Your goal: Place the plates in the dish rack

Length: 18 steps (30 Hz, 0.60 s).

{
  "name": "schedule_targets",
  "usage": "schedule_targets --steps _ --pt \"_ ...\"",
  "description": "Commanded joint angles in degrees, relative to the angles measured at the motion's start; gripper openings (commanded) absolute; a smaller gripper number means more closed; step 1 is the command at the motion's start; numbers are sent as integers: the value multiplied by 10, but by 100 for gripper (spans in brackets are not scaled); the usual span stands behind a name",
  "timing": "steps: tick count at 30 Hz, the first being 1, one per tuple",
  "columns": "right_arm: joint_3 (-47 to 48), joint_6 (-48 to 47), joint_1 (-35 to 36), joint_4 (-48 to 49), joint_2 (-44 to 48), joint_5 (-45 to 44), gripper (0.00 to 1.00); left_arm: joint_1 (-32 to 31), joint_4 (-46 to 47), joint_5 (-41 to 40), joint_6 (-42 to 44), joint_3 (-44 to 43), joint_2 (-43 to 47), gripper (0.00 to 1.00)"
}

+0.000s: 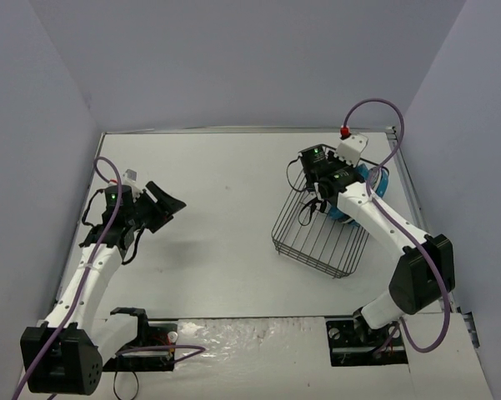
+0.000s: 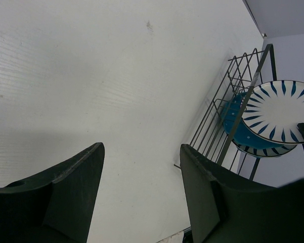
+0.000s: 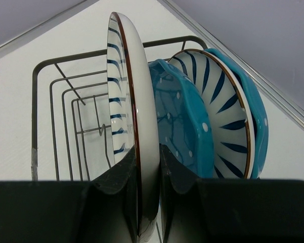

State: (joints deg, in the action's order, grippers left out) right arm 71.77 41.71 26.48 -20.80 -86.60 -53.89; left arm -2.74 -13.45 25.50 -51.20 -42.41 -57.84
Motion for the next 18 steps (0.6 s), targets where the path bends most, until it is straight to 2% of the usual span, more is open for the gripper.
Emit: schedule_targets --steps 1,18 --pt "11 11 -6 61 0 -47 0 7 32 7 5 -10 1 57" --pt "11 20 -20 72 -69 -16 0 12 33 13 5 -9 -3 57"
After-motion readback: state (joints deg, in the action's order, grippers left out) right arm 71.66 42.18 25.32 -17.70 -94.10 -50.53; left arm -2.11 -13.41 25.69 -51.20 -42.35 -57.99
